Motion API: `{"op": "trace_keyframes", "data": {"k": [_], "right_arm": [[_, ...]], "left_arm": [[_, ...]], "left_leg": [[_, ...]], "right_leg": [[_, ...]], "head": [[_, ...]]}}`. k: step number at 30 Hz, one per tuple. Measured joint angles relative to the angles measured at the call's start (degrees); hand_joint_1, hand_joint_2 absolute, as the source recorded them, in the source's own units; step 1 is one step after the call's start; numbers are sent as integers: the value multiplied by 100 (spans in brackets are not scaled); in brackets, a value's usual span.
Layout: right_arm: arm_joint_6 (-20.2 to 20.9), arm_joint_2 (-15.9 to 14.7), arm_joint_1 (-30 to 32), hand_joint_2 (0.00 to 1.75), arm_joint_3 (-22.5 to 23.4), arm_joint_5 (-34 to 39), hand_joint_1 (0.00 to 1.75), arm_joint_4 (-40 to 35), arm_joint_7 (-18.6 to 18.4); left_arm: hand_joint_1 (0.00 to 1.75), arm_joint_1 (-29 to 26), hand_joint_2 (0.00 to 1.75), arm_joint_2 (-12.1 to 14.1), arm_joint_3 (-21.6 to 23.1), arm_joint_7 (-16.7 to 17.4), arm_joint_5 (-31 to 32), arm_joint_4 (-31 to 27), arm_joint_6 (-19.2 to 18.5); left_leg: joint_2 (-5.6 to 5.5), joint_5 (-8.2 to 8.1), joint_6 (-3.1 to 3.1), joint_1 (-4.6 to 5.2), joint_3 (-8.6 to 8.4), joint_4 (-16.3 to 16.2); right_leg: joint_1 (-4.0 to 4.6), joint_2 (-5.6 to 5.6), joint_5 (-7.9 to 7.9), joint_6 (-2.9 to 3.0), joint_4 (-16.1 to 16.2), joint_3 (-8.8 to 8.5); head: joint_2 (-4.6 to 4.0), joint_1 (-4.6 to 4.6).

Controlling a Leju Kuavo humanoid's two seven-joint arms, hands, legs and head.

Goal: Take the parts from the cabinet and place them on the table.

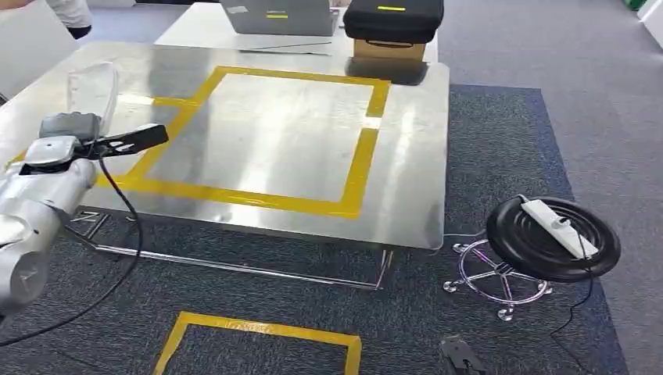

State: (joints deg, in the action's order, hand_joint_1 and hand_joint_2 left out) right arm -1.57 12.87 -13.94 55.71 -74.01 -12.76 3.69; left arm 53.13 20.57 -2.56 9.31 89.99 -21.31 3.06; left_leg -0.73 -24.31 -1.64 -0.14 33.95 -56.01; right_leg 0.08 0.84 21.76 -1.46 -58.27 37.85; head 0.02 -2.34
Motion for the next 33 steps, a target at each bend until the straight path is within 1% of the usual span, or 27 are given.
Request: {"op": "trace_keyframes", "data": {"k": [7, 13, 22, 33], "right_arm": [[-24, 2, 4, 0, -2, 2, 0, 0, 44], [-35, 2, 3, 0, -7, 4, 0, 0, 50], [-35, 2, 4, 0, -44, 2, 0, 0, 50], [-57, 2, 7, 0, -44, 44, 0, 0, 79]], "left_arm": [[175, -66, 175, 225, -136, 2, 0, 11, 9], [175, -112, 175, 310, -179, 0, 0, 15, 24], [175, -139, 175, 328, -236, -6, 0, 22, 68], [175, -173, 175, 266, -232, -66, 0, 20, 385]], "left_leg": [[0, 0, 0, 0, -1, 0], [-1, 0, 0, 0, -1, 0], [0, 0, 0, 0, -1, 0], [0, 0, 0, 1, -2, 0]], "right_leg": [[-1, 1, 0, 0, 0, 0], [0, 0, 0, 1, 0, -1], [-1, 0, 0, 1, 0, -1], [-1, 0, 0, 1, 1, 0]], "head": [[0, 0], [0, -2], [0, 0], [0, -2]]}}
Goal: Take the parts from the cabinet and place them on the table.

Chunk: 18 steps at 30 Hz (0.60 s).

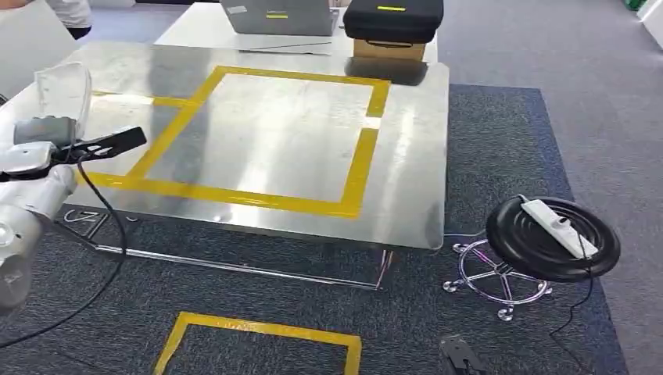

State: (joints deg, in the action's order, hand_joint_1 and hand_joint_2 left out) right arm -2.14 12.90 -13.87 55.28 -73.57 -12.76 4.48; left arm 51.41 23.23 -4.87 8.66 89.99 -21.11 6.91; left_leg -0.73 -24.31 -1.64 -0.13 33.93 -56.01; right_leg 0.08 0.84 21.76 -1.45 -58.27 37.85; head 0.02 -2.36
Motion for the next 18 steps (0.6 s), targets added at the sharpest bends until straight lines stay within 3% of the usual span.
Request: {"op": "trace_keyframes", "data": {"k": [2, 3, 13, 14, 18], "right_arm": [[-7, 0, 3, 0, 0, 7, 0, 0, 0], [-7, 0, 5, 0, 0, 7, 0, 0, -2], [-15, 0, 17, 0, 0, -2, 0, 0, -2], [-17, 0, 19, 0, 0, -4, 0, 0, -2], [-17, 0, 30, 0, 0, -20, 0, 0, -2]], "left_arm": [[175, -13, 175, -28, 2, 0, 0, 0, 13], [0, -20, 175, -41, 2, 0, 0, 0, 15], [0, -111, 175, -55, -13, -2, 0, 0, 87], [0, -128, 0, -52, -22, -2, 0, 0, 90], [0, -191, 0, -50, -48, -46, -7, 0, 103]], "left_leg": [[0, 0, 0, 0, 0, 0], [0, 0, 0, 0, 0, 0], [0, 0, 0, 0, -1, 0], [0, 0, 0, 0, -1, 0], [0, 0, 0, 0, -1, 0]], "right_leg": [[0, 1, 0, 0, 0, 0], [0, 1, 0, 0, 0, 0], [0, 2, 0, 0, 0, 0], [0, 2, 0, 0, 0, 0], [0, 1, 0, 0, 0, -1]], "head": [[0, 0], [0, 2], [0, 2], [0, 0], [0, 2]]}}
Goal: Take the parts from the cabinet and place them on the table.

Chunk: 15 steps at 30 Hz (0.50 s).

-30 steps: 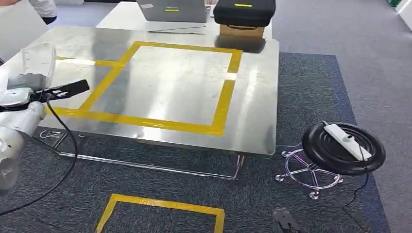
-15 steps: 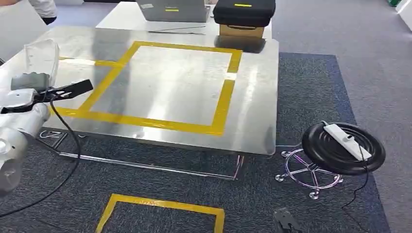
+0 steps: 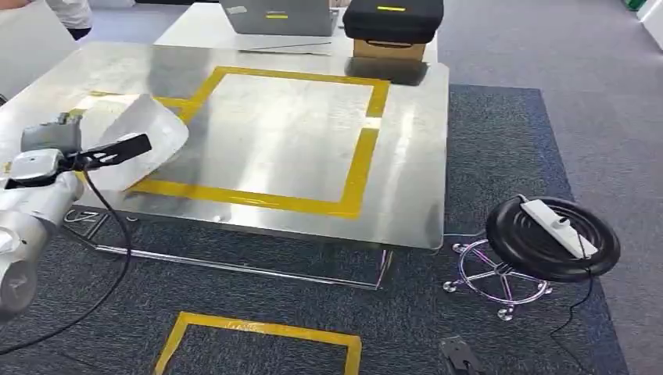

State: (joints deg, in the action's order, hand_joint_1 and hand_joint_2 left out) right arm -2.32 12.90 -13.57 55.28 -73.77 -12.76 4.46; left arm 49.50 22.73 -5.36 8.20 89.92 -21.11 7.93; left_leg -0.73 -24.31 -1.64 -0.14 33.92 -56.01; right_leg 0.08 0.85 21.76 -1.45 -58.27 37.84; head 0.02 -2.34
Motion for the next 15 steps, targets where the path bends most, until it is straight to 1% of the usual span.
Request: {"op": "trace_keyframes", "data": {"k": [15], "right_arm": [[0, 0, 42, 0, -9, -28, 0, 0, -24]], "left_arm": [[0, -164, 0, 7, -135, -26, 7, 0, -9]], "left_leg": [[0, 0, 0, 0, 0, 0]], "right_leg": [[0, 0, 0, 0, 0, 0]], "head": [[0, -2]]}}
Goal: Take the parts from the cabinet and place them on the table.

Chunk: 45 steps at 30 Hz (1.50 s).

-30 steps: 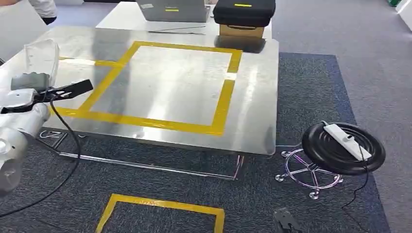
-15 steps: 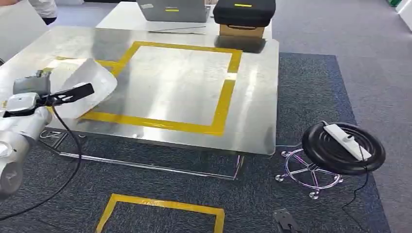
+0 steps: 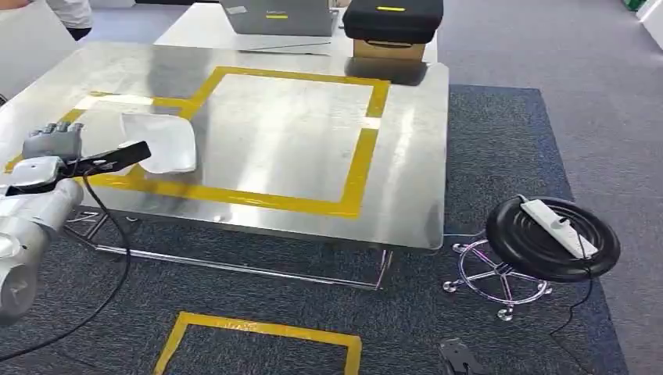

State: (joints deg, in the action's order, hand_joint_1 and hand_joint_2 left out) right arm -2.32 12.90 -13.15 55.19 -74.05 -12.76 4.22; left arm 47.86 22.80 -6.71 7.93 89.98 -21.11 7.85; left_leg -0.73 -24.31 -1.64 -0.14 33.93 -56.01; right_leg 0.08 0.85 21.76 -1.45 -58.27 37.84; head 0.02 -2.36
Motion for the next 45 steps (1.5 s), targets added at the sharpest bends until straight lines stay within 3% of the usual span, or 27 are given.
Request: {"op": "trace_keyframes", "data": {"k": [33, 34, 37, 38, 45], "right_arm": [[11, 0, -4, 0, -50, -7, 0, 0, -2], [9, 0, -4, 0, -50, -7, 0, 0, -4], [4, 0, -3, 0, -48, -7, 0, 0, -13], [2, 0, -3, 0, -50, -7, 0, 0, -17], [2, 0, -4, 0, -48, 4, 0, 0, -20]], "left_arm": [[0, -13, 0, 57, -2, -24, 0, 0, -18], [0, -12, 175, 55, 0, -24, 0, 0, -20], [0, -12, 175, 46, 0, -22, 0, 0, -30], [0, -12, 0, 46, 2, -17, 0, 0, -37], [0, -10, 0, 35, 0, -4, 0, 0, -83]], "left_leg": [[0, 0, 0, 0, -1, 0], [0, 0, 0, 0, 0, 0], [0, 0, 0, 0, 0, 0], [0, 0, 0, 0, 0, 0], [0, 0, 0, 0, -1, 0]], "right_leg": [[0, 0, 0, 0, 0, 0], [0, 0, 0, 0, 0, 1], [0, 0, 0, 0, 0, 1], [0, 0, 0, 0, 0, 1], [0, 0, 0, 0, 0, 1]], "head": [[0, 2], [0, 0], [0, 0], [0, 2], [0, 2]]}}
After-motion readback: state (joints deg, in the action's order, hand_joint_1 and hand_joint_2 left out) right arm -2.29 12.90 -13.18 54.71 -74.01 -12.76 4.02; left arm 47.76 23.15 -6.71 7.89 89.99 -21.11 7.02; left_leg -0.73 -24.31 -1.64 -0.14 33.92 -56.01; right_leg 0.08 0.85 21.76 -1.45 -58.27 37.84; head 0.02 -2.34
